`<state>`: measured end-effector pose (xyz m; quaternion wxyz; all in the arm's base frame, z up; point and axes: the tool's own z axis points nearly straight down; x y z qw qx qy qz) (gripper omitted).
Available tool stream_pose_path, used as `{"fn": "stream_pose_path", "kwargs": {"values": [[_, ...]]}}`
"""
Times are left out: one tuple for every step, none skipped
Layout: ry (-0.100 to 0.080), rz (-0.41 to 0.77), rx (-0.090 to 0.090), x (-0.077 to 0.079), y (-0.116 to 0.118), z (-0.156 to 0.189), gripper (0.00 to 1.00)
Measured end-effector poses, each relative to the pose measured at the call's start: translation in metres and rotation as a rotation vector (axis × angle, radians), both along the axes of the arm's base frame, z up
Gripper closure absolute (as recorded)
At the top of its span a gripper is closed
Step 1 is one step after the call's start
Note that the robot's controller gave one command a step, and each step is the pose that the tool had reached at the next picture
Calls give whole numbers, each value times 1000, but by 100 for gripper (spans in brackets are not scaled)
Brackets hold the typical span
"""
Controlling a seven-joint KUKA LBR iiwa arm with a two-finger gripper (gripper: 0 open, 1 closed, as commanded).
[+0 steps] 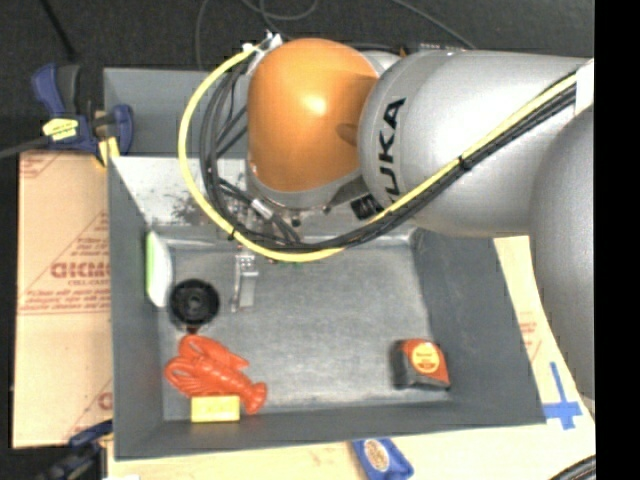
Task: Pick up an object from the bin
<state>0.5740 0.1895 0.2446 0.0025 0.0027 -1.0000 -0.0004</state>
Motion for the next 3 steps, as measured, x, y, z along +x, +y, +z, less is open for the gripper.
{"fn": "stream_pose_path", "kwargs": {"values": [[-8, -4, 2, 1, -1, 5, 0], [-14, -94, 3, -9, 0, -19, 0], [-5, -128, -1, -16, -2, -50, 0]]}}
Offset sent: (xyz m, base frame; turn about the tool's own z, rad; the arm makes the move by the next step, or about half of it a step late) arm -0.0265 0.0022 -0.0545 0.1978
